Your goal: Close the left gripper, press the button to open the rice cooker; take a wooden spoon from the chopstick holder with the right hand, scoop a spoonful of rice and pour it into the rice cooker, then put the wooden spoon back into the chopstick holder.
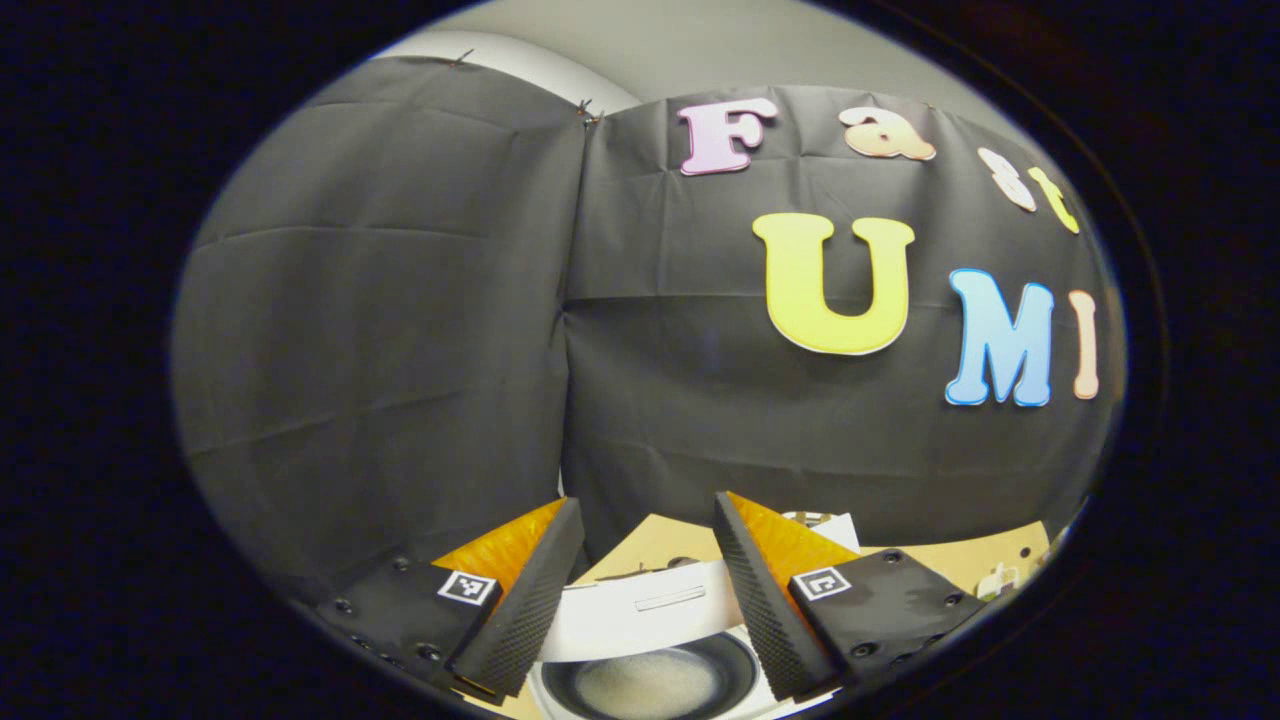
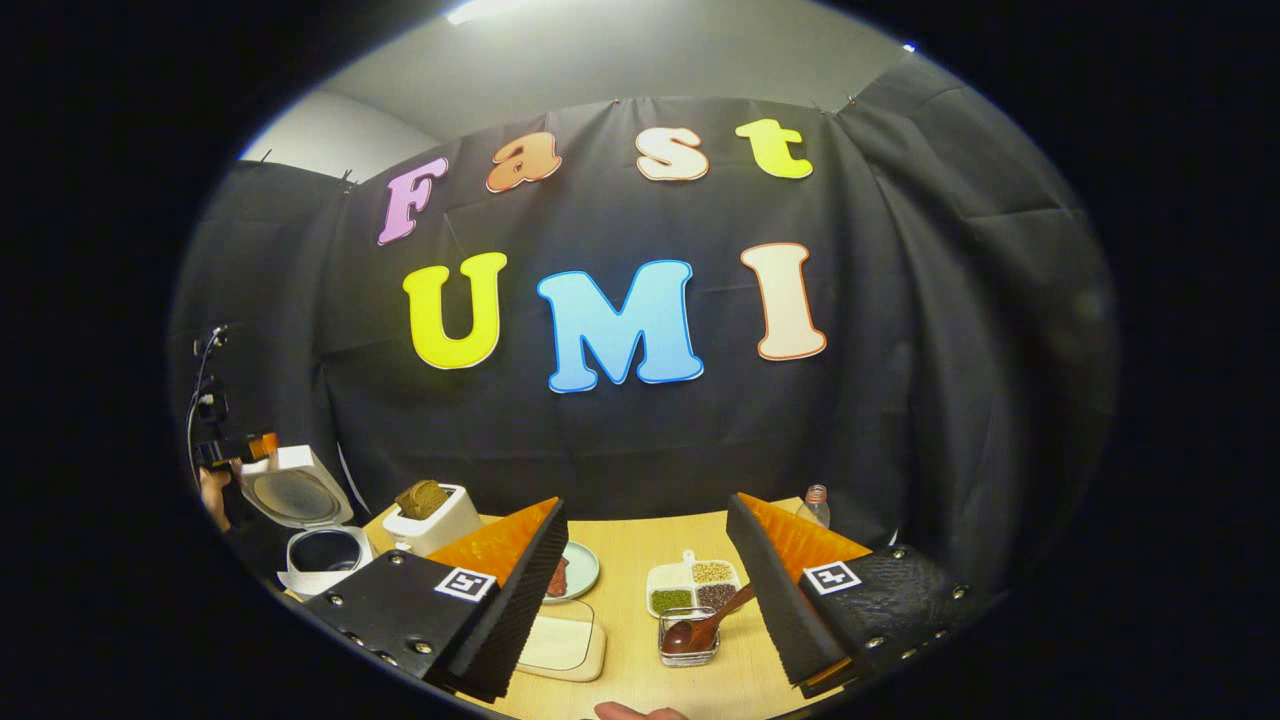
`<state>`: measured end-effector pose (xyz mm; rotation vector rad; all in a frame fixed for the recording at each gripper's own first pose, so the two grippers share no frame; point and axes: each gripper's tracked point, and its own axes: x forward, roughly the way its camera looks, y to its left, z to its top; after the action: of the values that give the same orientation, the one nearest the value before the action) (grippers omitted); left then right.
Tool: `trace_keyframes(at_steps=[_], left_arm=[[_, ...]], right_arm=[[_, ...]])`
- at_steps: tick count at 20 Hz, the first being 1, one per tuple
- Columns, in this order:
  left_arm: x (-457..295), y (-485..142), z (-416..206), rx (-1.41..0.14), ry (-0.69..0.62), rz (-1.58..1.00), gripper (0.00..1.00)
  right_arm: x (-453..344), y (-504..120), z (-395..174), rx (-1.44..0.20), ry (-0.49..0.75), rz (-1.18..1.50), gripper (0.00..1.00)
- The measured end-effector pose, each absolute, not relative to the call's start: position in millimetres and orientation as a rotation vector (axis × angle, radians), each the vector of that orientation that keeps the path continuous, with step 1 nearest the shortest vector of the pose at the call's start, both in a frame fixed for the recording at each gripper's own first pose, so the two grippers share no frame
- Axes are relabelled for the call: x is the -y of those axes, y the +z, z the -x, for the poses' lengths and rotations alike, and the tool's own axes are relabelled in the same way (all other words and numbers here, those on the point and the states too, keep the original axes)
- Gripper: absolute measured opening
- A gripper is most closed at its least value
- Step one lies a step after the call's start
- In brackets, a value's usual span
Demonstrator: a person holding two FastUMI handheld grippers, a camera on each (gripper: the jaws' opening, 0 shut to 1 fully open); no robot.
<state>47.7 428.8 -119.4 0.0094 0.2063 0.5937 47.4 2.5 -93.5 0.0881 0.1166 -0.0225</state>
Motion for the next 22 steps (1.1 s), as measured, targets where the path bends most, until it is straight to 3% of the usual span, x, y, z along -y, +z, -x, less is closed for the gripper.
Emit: trace_keyframes(at_steps=[3, 5, 8, 12, 13, 14, 17, 18, 22], left_arm=[[-409.2, -141.2, -29.7, -0.218, 0.593, 0.0, 0.95], [-398.1, -153.6, -21.2, -0.235, 0.586, 0.009, 0.89], [-382.2, -173.4, -10.4, -0.256, 0.573, 0.02, 0.89], [-368.1, -203.7, 0.5, -0.311, 0.573, 0.061, 0.93], [-364.6, -209.8, 4.0, -0.327, 0.572, 0.068, 0.89], [-362.7, -216.0, 7.2, -0.338, 0.571, 0.075, 0.96], [-356.9, -232.3, 10.6, -0.367, 0.568, 0.078, 0.9], [-354.9, -235.5, 12.2, -0.376, 0.569, 0.075, 0.94], [-349.0, -247.3, 14.5, -0.409, 0.565, 0.072, 0.94]], right_arm=[[-4.3, -90.5, -45.8, -0.113, -0.005, -0.07, 0.96], [-5.3, -88.7, -44.5, -0.108, 0.002, -0.067, 0.96], [-11.2, -92.1, -44.2, -0.121, 0.021, -0.086, 0.96], [-21.0, -82.3, -42.3, -0.1, 0.047, -0.094, 0.96], [-24.0, -82.5, -41.6, -0.098, 0.055, -0.087, 0.96], [-27.2, -82.7, -40.9, -0.098, 0.066, -0.078, 0.96], [-32.6, -85.2, -40.2, -0.103, 0.077, -0.064, 0.96], [-34.3, -86.7, -39.7, -0.107, 0.08, -0.069, 0.96], [-37.6, -91.1, -38.8, -0.121, 0.085, -0.09, 0.96]])
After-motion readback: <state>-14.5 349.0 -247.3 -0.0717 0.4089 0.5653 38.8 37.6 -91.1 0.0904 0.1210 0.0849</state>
